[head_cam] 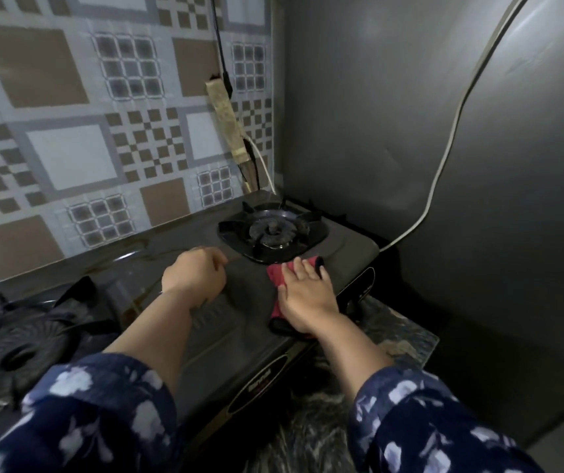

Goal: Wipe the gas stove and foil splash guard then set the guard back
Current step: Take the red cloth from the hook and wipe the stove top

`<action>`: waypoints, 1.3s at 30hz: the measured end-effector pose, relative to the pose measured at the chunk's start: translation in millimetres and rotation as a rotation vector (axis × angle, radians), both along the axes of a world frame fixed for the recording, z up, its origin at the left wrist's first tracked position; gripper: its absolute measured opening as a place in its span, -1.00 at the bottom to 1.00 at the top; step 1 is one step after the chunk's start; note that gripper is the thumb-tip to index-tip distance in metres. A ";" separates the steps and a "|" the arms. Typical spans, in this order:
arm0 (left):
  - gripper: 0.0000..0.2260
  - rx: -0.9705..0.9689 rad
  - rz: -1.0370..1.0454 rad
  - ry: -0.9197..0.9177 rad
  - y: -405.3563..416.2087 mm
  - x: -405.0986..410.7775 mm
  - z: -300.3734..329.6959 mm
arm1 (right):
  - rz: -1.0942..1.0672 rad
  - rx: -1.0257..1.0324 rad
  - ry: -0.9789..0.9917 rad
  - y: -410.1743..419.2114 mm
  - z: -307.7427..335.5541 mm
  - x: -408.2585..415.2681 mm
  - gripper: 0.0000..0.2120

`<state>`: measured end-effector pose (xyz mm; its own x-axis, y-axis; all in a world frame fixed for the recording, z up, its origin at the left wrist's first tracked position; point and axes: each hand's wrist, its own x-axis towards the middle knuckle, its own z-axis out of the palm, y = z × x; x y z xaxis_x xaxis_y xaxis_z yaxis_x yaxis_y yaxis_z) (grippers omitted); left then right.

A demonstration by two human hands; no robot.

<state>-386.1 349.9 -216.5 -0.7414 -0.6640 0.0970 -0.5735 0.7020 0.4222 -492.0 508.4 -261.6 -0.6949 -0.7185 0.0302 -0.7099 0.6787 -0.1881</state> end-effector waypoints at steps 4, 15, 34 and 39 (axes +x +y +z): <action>-0.72 -0.009 0.041 -0.007 -7.6 31.0 8.5 | 0.177 0.030 0.011 -22.3 4.3 49.1 -0.48; -0.70 -0.025 0.029 -0.099 -30.7 60.5 4.2 | 0.259 0.155 0.008 -45.0 7.7 54.8 -0.47; -0.70 -0.096 0.191 -0.077 -144.6 30.1 0.1 | 0.465 0.159 -0.008 -254.6 11.0 -28.6 -0.51; -0.70 -0.082 0.208 -0.090 -149.9 25.8 -0.4 | 0.458 0.169 -0.039 -272.7 17.5 -37.9 -0.49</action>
<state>-360.3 200.0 -216.9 -0.5977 -0.7959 0.0965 -0.7421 0.5948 0.3091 -529.9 235.7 -244.2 -0.3043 -0.9432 -0.1332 -0.9373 0.3214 -0.1347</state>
